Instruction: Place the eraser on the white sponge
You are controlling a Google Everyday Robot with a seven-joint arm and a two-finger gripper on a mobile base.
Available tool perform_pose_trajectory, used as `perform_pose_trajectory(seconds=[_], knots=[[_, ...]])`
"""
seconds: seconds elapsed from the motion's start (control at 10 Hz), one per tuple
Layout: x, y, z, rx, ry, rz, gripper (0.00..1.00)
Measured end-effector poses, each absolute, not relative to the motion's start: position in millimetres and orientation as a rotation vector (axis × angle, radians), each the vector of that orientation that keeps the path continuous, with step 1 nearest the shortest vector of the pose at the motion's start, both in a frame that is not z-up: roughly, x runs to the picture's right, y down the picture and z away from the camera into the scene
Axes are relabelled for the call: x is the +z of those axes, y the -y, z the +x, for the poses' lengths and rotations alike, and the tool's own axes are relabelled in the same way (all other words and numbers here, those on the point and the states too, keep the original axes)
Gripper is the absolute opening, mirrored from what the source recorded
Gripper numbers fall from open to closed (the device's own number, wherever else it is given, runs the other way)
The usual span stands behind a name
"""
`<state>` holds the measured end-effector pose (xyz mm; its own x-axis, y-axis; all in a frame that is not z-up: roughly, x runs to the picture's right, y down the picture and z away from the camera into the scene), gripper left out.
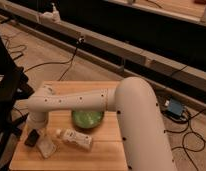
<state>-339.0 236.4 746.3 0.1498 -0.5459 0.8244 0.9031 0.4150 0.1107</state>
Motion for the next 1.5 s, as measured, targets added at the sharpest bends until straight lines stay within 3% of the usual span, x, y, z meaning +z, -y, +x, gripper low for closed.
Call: perform_pose_trajectory(seconds=[0.1,0.7,0.9,1.5], knots=[[743,-247,-337,-1.078,0.935,-0.483,0.09],[738,-281,-311,-0.972,0.918,-0.553,0.71],[740,-282,-304,-0.969,0.901,-0.566,0.77],[747,-267,-287,-0.994,0.834,-0.580,0.77]])
